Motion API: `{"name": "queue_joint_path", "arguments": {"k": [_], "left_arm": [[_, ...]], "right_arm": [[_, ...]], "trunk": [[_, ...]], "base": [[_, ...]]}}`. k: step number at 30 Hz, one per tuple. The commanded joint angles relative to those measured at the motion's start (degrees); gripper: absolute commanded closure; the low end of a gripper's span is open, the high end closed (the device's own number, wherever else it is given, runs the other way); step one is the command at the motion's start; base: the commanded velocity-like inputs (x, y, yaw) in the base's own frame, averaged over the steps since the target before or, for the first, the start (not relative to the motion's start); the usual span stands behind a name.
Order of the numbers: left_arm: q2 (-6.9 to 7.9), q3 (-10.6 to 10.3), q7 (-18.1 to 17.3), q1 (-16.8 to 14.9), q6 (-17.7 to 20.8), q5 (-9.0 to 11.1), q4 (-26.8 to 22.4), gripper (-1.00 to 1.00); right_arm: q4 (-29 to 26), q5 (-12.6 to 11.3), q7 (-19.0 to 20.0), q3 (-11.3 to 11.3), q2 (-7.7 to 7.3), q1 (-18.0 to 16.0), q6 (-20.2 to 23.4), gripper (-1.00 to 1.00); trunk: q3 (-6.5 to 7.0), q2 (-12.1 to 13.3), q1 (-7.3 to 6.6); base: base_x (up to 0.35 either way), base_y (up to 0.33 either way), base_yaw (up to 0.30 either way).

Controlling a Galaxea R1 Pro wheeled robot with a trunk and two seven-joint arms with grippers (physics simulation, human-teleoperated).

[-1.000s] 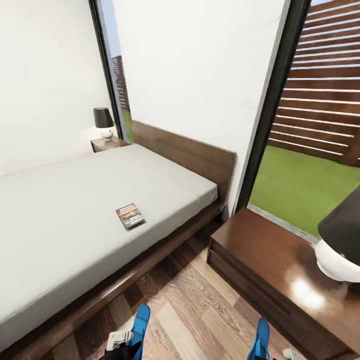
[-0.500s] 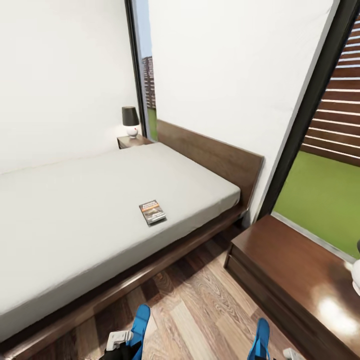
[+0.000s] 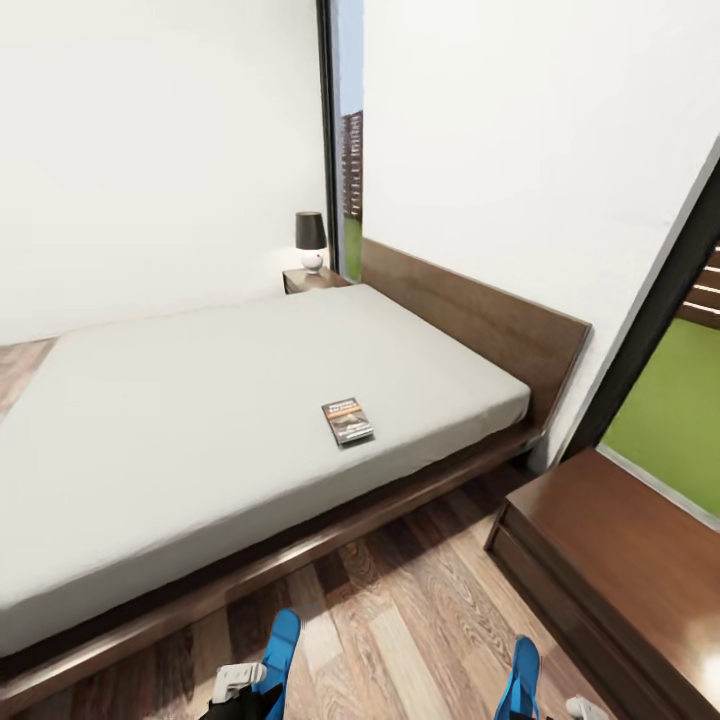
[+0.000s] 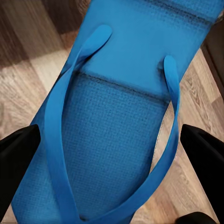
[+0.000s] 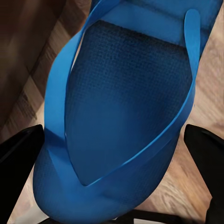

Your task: In the bedroom, move the book from the bed onto either nightstand, and place the two sandals side by side next to the bed.

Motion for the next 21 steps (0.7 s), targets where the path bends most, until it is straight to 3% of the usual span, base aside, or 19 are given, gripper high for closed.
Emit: {"name": "queue_joint_path", "arguments": {"k": [1, 21], "left_arm": [[-0.01, 0.33, -0.31, -0.05, -0.03, 0.05, 0.12, 1.0], [-0.06, 0.33, -0.32, -0.05, -0.08, -0.02, 0.09, 1.0]], "right_arm": [[0.14, 0.32, 0.17, -0.54, -0.05, -0.05, 0.11, 1.0], [0.13, 0.32, 0.13, -0.54, -0.05, -0.06, 0.09, 1.0]], "trunk": [[-0.05, -0.02, -0.01], [-0.05, -0.02, -0.01]], "base": [[0.0, 0.0, 0.293], [0.0, 0.0, 0.293]]}}
